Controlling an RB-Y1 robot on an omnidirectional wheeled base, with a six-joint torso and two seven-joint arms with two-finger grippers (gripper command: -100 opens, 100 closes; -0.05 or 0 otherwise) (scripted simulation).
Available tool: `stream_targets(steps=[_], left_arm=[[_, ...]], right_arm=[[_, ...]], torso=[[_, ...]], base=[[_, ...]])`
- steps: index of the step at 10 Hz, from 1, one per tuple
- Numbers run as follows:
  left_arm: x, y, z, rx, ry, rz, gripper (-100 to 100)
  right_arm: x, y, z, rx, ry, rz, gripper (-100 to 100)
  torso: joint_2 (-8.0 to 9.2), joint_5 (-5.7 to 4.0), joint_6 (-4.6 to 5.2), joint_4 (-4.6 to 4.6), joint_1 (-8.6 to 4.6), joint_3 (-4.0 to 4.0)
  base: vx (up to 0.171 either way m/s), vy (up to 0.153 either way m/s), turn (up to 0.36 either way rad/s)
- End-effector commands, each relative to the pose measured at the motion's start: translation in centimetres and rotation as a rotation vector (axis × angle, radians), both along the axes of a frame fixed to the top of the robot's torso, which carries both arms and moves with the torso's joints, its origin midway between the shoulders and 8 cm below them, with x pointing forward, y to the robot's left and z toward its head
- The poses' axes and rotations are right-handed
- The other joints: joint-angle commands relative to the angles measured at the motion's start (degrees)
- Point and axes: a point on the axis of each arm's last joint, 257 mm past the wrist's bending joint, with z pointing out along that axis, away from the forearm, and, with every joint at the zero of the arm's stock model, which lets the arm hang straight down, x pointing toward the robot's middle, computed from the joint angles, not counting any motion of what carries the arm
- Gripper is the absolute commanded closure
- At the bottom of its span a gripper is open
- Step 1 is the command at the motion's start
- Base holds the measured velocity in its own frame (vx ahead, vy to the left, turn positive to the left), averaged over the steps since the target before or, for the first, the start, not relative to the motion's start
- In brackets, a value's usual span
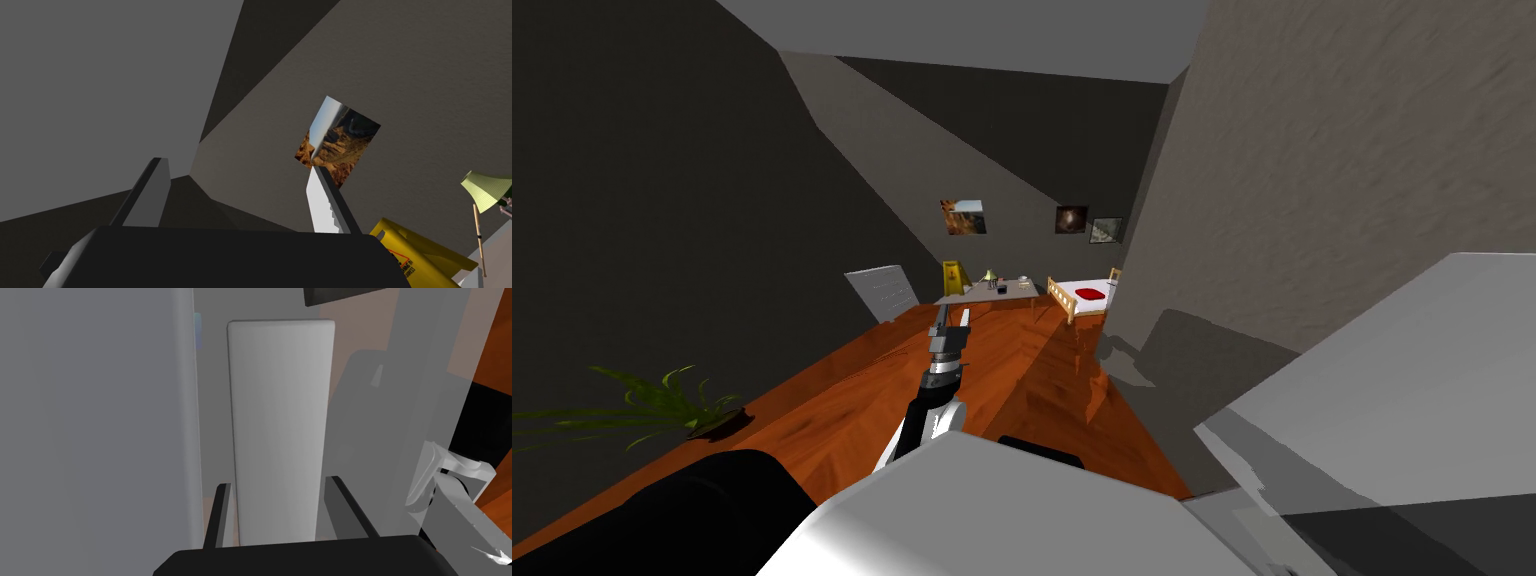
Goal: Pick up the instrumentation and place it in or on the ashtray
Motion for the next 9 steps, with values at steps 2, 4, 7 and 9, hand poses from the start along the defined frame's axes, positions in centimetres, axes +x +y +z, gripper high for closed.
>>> stream_targets(steps=[2, 4, 7, 9], left_arm=[[0.0, 0.0, 0.0, 0.0, 0.0, 0.0, 0], [0.0, 0.0, 0.0, 0.0, 0.0, 0.0, 0], [0.0, 0.0, 0.0, 0.0, 0.0, 0.0, 0], [0.0, 0.0, 0.0, 0.0, 0.0, 0.0, 0]], right_arm=[[-0.2, 1.2, -0.3, 0.034, 0.016, 0.029, 100], [-1.2, 1.0, 0.8, 0.063, 0.049, 0.078, 100], [-0.5, -0.1, 2.0, 0.063, 0.033, 0.086, 100], [1.4, -1.6, 3.4, 0.061, -0.009, 0.09, 100]], torso=[[0.04, -0.01, 0.05, -0.02, 0.0, 0.01], [0.24, 0.03, 0.12, -0.05, 0.04, 0.09], [0.56, 0.06, 0.21, 0.02, 0.22, 0.27], [0.77, 0.12, 0.33, 0.01, 0.07, 0.36]], base=[[0.011, -0.014, 0.026], [-0.063, 0.007, -0.044], [-0.106, 0.03, -0.114], [-0.195, -0.024, -0.24]])
